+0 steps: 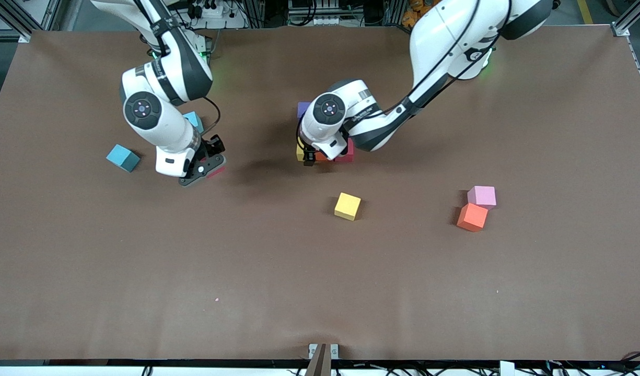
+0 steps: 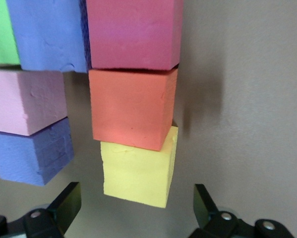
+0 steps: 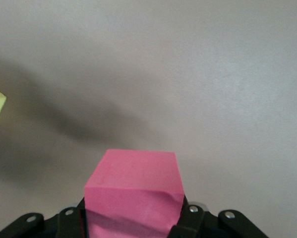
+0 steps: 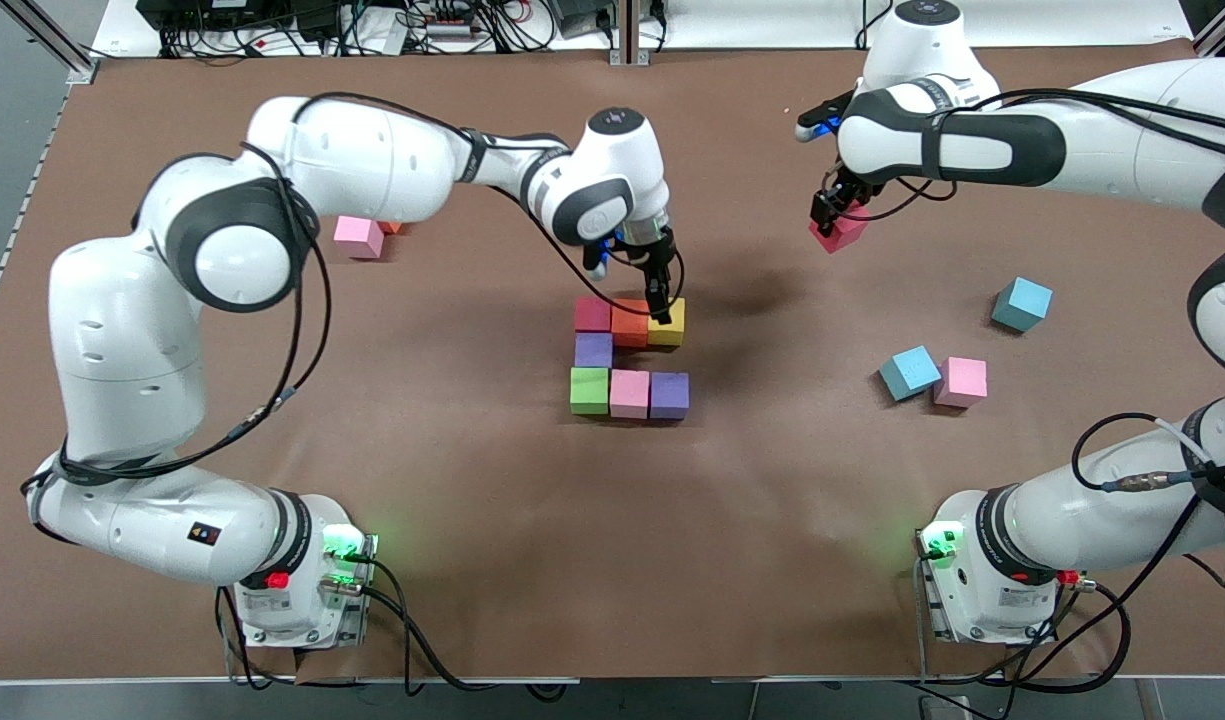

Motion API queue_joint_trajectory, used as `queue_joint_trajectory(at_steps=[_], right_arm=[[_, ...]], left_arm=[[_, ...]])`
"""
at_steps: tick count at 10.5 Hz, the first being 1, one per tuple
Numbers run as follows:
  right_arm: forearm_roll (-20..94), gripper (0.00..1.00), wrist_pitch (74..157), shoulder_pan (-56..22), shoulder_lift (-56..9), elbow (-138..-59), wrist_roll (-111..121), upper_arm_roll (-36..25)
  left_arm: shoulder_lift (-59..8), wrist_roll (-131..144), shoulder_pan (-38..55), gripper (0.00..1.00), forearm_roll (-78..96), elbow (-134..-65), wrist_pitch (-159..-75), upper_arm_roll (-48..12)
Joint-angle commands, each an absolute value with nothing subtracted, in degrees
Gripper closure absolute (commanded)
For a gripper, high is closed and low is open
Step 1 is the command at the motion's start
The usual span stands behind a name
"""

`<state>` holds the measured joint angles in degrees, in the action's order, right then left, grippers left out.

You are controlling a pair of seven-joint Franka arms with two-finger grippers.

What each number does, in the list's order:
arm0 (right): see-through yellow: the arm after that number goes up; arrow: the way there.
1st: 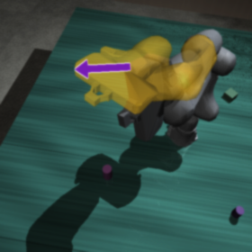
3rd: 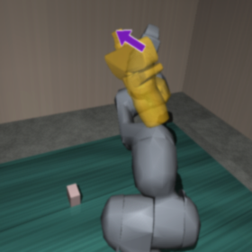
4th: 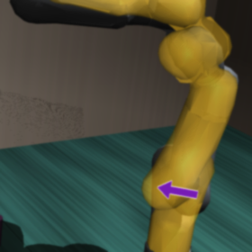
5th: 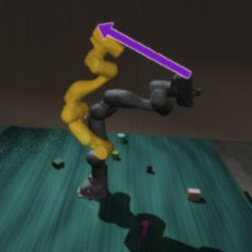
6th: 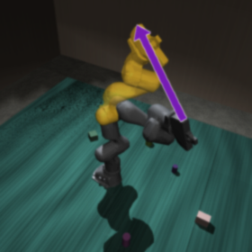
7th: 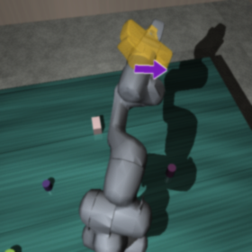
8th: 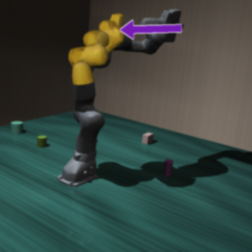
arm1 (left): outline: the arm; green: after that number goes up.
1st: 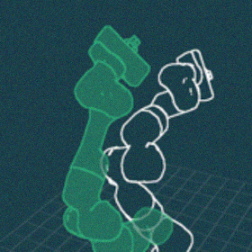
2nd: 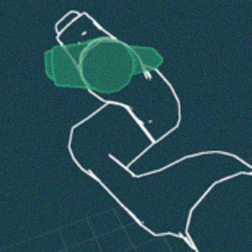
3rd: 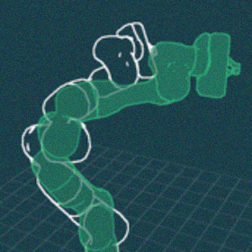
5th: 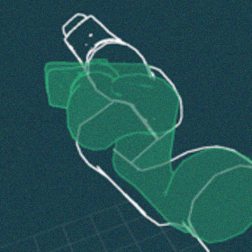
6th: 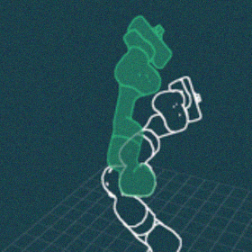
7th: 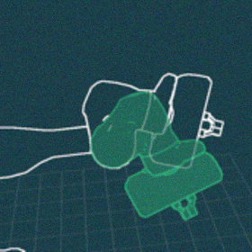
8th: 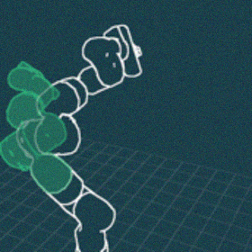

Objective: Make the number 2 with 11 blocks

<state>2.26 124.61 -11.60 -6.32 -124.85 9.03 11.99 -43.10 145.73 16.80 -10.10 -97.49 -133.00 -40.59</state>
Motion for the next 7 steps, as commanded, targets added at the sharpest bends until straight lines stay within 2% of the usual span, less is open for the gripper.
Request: queue_joint_trajectory(at_steps=[1, 4, 7], right_arm=[[3.3, 0.64, 124.4, -17.2, -8.3, -121.6, 0.0, 11.9], [3.8, 0.65, 129.5, -23.2, -11.1, -120.4, -11.8, 12.2], [7.4, 0.65, 131.6, -30.5, -17.9, -112.1, -23.8, 12.4]], left_arm=[[-40.3, 142.6, 14.0, 0.00, -10.9, -98.2, -130.5, -41.7], [-40.1, 136.2, 10.2, 0.00, -11.0, -95.7, -130.5, -40.9], [-41.2, 133.0, 8.9, 0.00, -10.9, -91.1, -130.5, -35.0]])
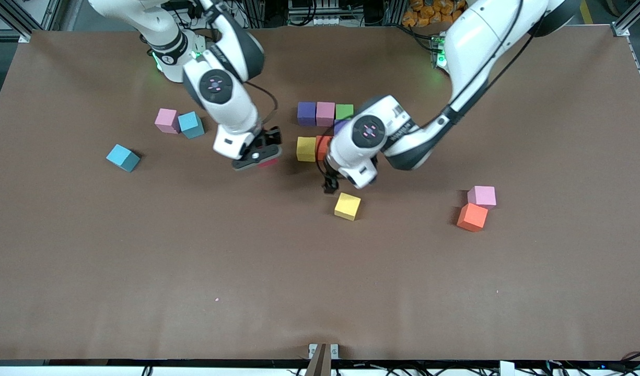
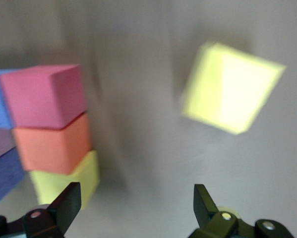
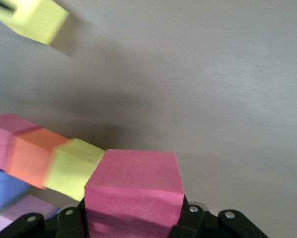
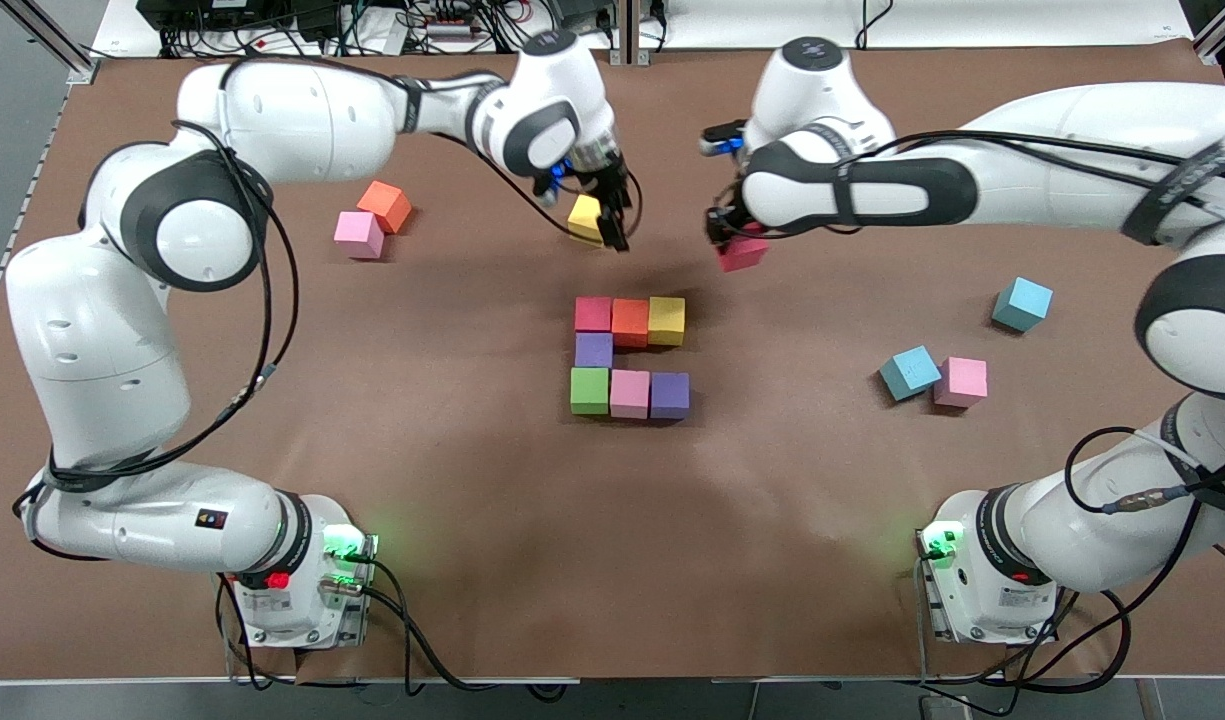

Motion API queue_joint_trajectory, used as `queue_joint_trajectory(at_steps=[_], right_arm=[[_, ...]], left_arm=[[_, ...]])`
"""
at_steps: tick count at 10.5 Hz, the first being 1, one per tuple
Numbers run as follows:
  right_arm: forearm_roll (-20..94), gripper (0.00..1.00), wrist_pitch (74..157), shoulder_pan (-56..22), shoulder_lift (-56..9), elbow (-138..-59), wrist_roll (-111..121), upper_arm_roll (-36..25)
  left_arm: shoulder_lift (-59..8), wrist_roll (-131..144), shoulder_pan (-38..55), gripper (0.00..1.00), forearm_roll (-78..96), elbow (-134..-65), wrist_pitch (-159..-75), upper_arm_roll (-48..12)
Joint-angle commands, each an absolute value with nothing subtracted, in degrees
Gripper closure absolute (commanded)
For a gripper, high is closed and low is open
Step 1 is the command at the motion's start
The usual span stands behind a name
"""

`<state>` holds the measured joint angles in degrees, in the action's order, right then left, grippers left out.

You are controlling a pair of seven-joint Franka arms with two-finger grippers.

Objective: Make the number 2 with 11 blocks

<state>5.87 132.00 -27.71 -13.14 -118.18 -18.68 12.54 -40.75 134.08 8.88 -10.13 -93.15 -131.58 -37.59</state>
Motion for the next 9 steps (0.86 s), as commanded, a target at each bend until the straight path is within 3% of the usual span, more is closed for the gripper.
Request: queue_joint_trajectory(at_steps=[1, 4, 9], right_arm=[[7.2, 0.64, 131.9, -31.8, -19.8, -110.3, -26.0, 12.4], [7.2, 0.65, 134.1, -32.6, -21.1, -109.3, -31.4, 12.3], [4.0, 0.65, 136.8, -32.9, -26.6, -107.1, -34.9, 11.2]], left_arm=[[-42.2, 130.4, 8.9, 0.00, -10.3, -89.1, -130.5, -33.0], [-44.4, 126.1, 9.0, 0.00, -9.9, -84.0, -130.4, -29.7], [-43.7, 110.7, 7.1, 0.00, -10.9, -83.1, -128.2, -26.5]])
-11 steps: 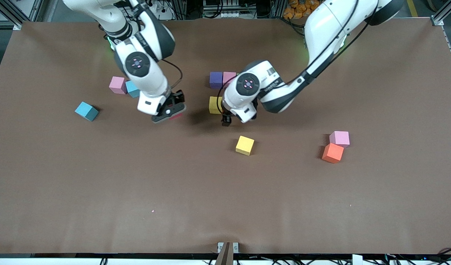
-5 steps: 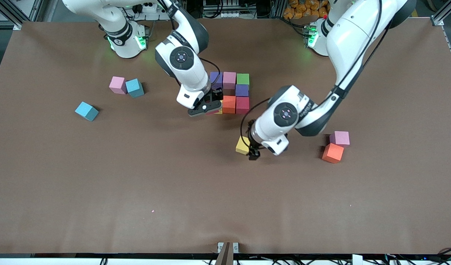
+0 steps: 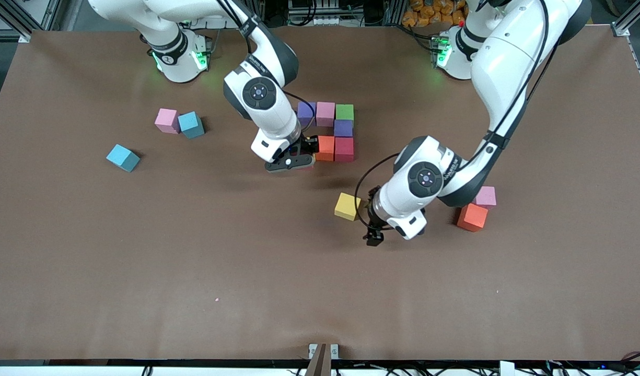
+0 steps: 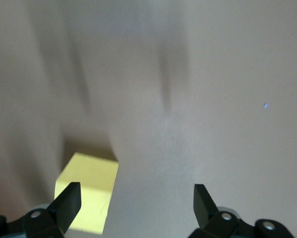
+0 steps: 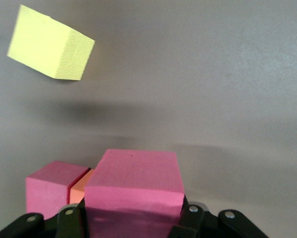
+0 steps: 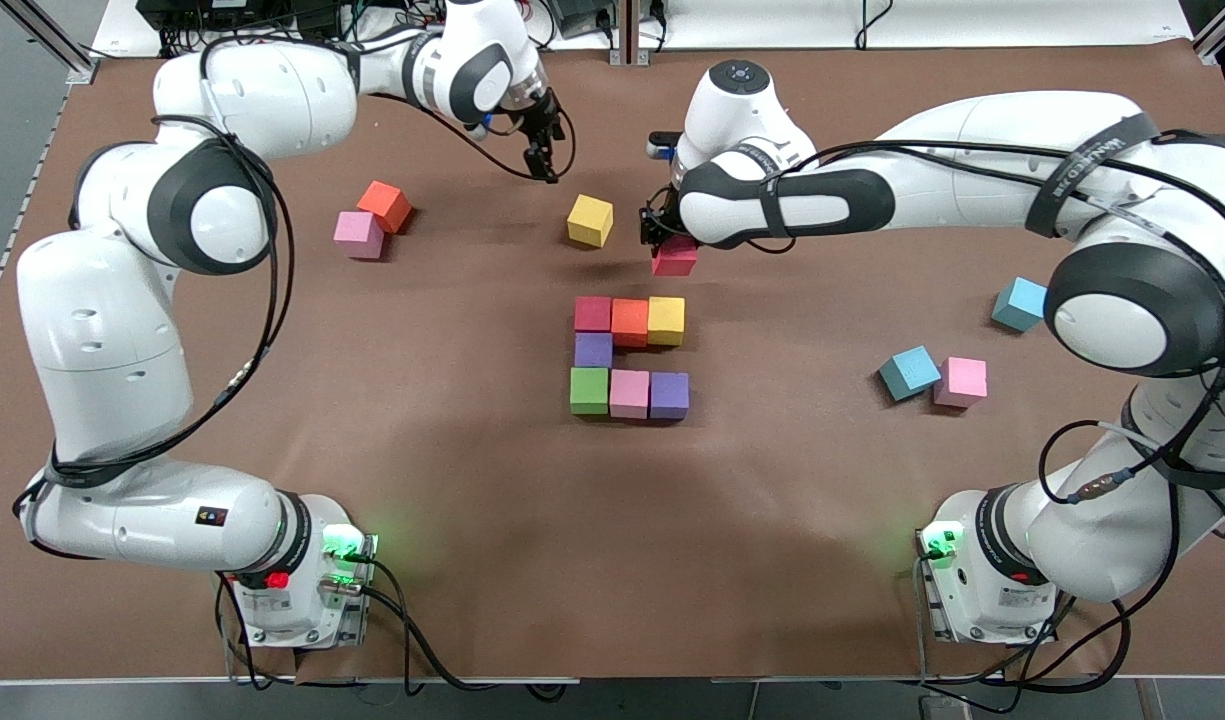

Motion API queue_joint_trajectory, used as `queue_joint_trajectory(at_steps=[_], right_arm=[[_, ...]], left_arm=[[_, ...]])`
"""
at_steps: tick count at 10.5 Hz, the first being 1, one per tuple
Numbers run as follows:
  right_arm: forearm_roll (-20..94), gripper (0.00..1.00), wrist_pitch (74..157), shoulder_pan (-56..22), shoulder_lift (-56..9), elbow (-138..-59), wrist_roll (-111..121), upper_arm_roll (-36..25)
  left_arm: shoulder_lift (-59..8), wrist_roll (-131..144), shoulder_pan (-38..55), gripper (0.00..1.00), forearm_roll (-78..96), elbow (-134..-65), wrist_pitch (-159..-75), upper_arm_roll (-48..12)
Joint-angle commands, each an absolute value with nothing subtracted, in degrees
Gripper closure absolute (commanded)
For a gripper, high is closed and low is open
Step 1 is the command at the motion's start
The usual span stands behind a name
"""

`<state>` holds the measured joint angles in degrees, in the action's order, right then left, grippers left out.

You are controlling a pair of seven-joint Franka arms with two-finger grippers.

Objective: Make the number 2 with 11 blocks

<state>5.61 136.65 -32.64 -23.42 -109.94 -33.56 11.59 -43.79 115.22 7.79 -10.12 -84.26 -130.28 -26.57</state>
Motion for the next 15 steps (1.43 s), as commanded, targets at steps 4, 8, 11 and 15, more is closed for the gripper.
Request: queue_joint_trajectory(at_steps=[4, 8, 11, 15], right_arm=[[2.4, 0.65, 136.8, -36.7, -33.1, -102.6, -41.2, 9.0], [2.4, 0.65, 136.8, -38.0, -34.6, -102.6, -41.6, 8.3], [1.5, 0.65, 136.8, -38.1, -35.4, -102.6, -42.5, 8.3], [1.2, 0.65, 138.1, -39.2, -36.6, -102.7, -42.6, 7.6]], left_arm=[[-44.0, 106.5, 6.3, 0.00, -10.4, -82.9, -125.3, -26.6], [-44.0, 103.0, 6.3, 0.00, -11.0, -83.0, -125.2, -26.5], [-41.8, 91.3, 2.1, 0.00, -11.3, -83.4, -119.3, -26.5], [-37.9, 66.7, -7.9, 0.00, -12.0, -86.4, -116.5, -26.5]])
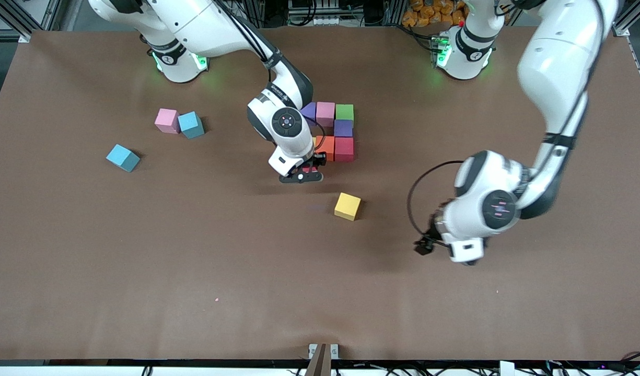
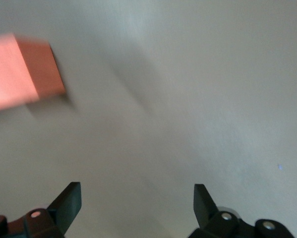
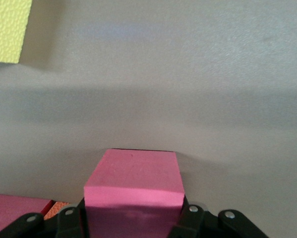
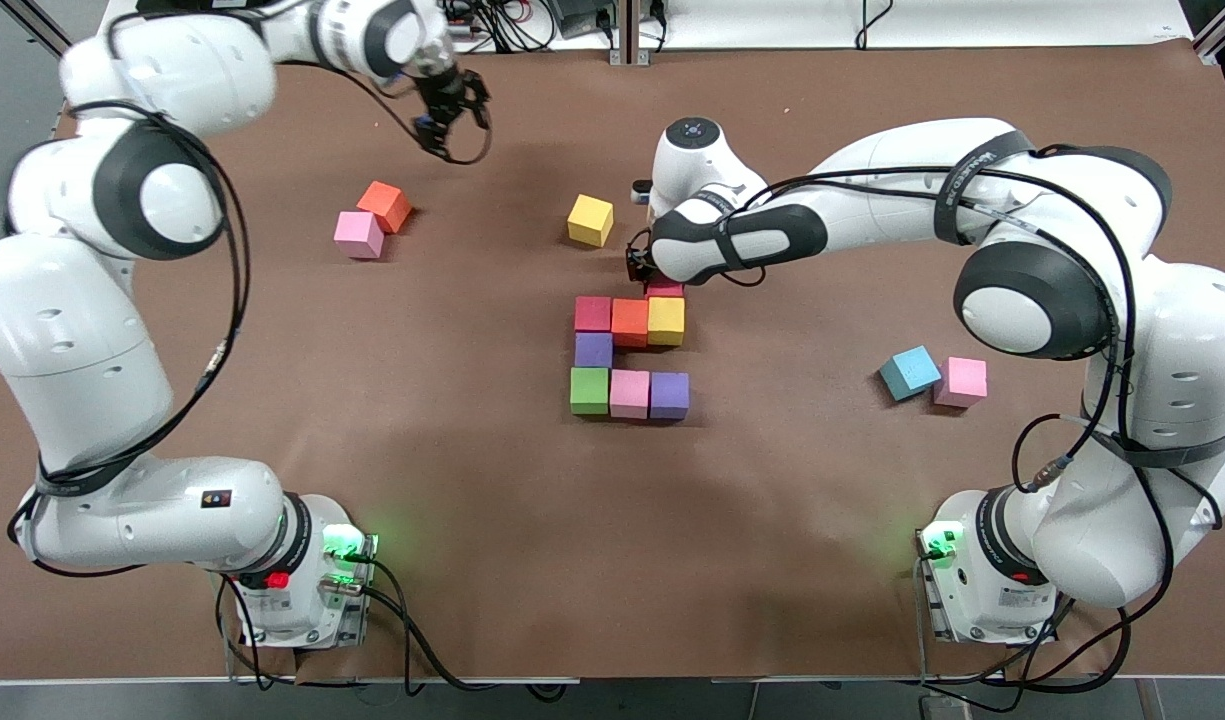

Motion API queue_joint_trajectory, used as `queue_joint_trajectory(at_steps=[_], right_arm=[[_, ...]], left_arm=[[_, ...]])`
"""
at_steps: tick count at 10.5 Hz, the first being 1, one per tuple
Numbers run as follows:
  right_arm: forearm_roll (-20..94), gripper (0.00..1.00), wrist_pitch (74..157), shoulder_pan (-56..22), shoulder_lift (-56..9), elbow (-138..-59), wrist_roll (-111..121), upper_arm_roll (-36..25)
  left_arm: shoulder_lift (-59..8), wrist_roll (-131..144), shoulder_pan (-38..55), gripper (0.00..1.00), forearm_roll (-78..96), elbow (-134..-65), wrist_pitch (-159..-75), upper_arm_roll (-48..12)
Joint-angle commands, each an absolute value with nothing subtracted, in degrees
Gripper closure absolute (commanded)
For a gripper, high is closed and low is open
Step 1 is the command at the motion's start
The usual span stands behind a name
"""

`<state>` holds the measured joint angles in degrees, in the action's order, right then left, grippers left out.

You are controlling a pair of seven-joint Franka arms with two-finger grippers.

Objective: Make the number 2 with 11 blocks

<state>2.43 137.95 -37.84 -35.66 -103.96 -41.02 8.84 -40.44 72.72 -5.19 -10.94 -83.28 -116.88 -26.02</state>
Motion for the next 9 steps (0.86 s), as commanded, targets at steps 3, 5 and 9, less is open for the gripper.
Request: queue_joint_trajectory(at_steps=[3, 5, 9], right_arm=[[1.2, 0.65, 137.5, -39.5, -36.1, -102.7, -42.5, 7.5], [1.2, 0.65, 137.4, -39.5, -36.1, -102.7, -42.5, 7.2], [-0.3, 0.65, 137.5, -39.3, -36.4, -102.7, -42.1, 7.0]], left_arm=[[-36.4, 53.6, -12.9, 0.00, -12.2, -88.4, -115.8, -26.6], [-36.4, 52.2, -12.9, 0.00, -12.2, -88.0, -115.6, -26.5], [-37.3, 64.6, -6.4, 0.00, -11.9, -84.7, -115.8, -26.9]])
